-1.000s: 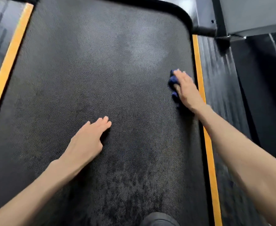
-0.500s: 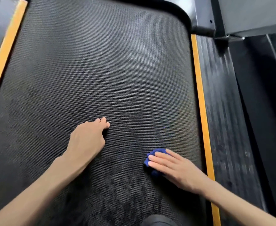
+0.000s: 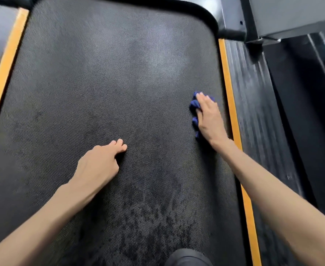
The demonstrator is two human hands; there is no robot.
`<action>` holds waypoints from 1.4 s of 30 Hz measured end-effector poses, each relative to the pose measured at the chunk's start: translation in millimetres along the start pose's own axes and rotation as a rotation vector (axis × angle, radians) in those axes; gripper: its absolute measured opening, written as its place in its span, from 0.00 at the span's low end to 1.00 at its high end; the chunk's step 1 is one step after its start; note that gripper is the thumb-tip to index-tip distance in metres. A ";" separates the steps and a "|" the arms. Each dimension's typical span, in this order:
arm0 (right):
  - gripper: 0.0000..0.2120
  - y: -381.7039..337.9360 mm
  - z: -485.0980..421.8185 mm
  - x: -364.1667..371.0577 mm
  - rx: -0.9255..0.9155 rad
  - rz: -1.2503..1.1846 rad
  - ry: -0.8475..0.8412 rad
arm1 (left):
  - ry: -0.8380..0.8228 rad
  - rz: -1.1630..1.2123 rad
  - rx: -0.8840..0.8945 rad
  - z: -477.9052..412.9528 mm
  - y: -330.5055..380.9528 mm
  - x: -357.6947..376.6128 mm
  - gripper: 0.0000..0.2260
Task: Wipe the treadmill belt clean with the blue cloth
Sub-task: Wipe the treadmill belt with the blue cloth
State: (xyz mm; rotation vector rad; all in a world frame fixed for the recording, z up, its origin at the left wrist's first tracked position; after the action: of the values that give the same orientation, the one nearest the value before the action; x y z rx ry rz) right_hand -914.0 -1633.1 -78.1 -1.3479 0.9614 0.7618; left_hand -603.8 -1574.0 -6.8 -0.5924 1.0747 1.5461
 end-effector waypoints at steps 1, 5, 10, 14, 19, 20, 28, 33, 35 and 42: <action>0.22 -5.0 30.4 0.8 -0.043 -0.020 -0.012 | 0.007 0.000 -0.001 0.0 -0.4 0.3 0.25; 0.20 -23.8 168.8 -0.9 -0.242 -0.017 -0.148 | 0.008 -0.001 -0.010 0.5 1.7 0.8 0.24; 0.18 -6.9 206.1 -7.0 -0.504 0.091 -0.228 | 0.013 0.010 0.008 1.0 -2.3 2.8 0.25; 0.19 4.6 130.0 -5.6 -0.395 0.061 -0.133 | 0.010 0.023 0.026 -0.2 -4.0 3.3 0.26; 0.20 13.8 6.7 -3.9 -0.091 -0.018 -0.033 | -0.007 0.013 0.023 -2.0 -5.5 4.5 0.26; 0.21 12.2 -13.6 -5.1 -0.033 -0.030 -0.017 | -0.011 0.013 0.018 -2.4 -5.9 4.6 0.25; 0.22 -32.0 85.8 6.3 -0.059 -0.102 0.012 | -0.010 0.006 0.028 -2.3 -7.5 4.4 0.26; 0.23 -44.8 232.2 8.8 -0.165 -0.016 -0.107 | 0.001 0.007 0.055 -1.0 -7.1 5.7 0.26; 0.21 -38.3 236.8 7.3 -0.270 0.014 -0.140 | -0.007 0.010 0.052 0.5 -6.7 6.1 0.27; 0.22 -13.2 77.4 6.4 -0.008 -0.101 0.077 | -0.015 -0.007 0.103 0.8 -4.8 4.4 0.27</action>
State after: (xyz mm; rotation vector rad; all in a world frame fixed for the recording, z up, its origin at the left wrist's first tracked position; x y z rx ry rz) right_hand -889.8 -1558.2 -80.4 -1.4303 0.9438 0.6415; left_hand -600.3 -1571.3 -11.6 -0.5127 1.1322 1.4781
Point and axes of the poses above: each hand's wrist, its own z-axis away from the middle knuckle, its own x-axis out of the palm, y = z × x, the point moved 1 cm from there along -z, towards the middle knuckle, and after that the axes turned 1 degree about -z, right-handed, at the moved point
